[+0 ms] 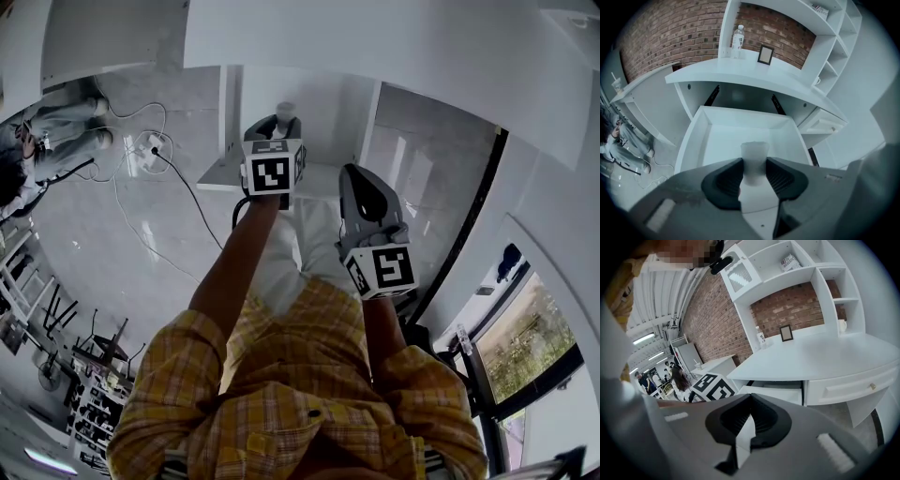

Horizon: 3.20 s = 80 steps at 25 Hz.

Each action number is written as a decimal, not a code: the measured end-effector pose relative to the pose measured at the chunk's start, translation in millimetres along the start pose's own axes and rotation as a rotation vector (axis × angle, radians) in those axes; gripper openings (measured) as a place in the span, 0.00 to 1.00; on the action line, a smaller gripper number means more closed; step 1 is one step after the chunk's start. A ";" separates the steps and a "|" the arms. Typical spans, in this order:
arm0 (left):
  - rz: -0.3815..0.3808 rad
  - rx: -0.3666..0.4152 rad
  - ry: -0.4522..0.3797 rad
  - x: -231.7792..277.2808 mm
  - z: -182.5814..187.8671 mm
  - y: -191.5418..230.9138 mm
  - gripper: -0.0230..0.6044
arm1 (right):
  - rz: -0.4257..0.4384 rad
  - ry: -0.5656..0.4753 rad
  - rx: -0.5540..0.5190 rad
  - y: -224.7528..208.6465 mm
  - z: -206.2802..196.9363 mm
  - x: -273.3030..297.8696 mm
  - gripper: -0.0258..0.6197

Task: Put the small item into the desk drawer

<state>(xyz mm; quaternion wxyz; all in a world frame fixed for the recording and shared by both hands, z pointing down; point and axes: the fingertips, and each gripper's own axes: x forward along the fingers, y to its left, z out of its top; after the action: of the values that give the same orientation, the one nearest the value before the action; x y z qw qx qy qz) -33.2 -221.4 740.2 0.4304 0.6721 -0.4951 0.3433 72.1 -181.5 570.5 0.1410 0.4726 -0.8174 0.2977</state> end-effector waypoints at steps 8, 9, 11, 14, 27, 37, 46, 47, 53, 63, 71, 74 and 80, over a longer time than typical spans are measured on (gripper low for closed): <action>0.009 0.010 0.071 22.7 -5.5 2.3 0.30 | 0.006 0.014 0.014 -3.7 -2.0 5.0 0.04; 0.010 0.015 0.079 24.4 -5.0 2.2 0.30 | 0.006 0.015 0.016 -4.3 -2.6 5.3 0.04; 0.014 0.022 0.093 27.6 -3.9 1.9 0.30 | 0.007 0.016 0.019 -5.0 -4.2 5.3 0.04; 0.014 0.011 0.116 36.0 -9.1 2.6 0.30 | 0.004 0.021 0.031 -5.6 -8.1 4.6 0.04; 0.017 -0.031 0.176 61.8 -16.4 6.9 0.30 | -0.010 0.046 0.041 -19.5 -16.4 0.3 0.04; 0.007 -0.088 0.217 77.4 -27.4 9.5 0.30 | -0.007 0.058 0.047 -20.9 -22.6 2.0 0.04; 0.011 -0.080 0.225 81.9 -28.9 8.1 0.31 | -0.005 0.059 0.037 -24.0 -20.0 -0.5 0.04; 0.012 -0.078 0.228 82.9 -29.7 9.0 0.31 | -0.007 0.058 0.038 -24.2 -19.9 -0.3 0.04; -0.001 -0.073 0.237 84.9 -31.2 10.1 0.35 | -0.009 0.055 0.042 -25.7 -19.9 1.3 0.04; -0.026 -0.063 0.177 57.0 -16.6 -0.1 0.36 | -0.018 0.017 0.024 -19.0 -9.1 -12.3 0.04; -0.059 -0.028 0.078 5.0 8.4 -12.8 0.34 | -0.031 -0.030 -0.017 1.3 12.1 -34.7 0.04; -0.076 -0.017 0.035 -20.6 15.6 -20.7 0.34 | -0.035 -0.051 -0.029 10.1 20.4 -44.9 0.04; -0.110 -0.026 -0.066 -80.6 32.8 -35.3 0.29 | -0.055 -0.088 -0.035 29.4 39.4 -63.7 0.04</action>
<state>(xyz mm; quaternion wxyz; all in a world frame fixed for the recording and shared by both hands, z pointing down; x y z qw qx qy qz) -20.2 -216.8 647.3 0.4406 0.7036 -0.4759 0.2904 81.6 -151.0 496.7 0.1215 0.5050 -0.8145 0.2583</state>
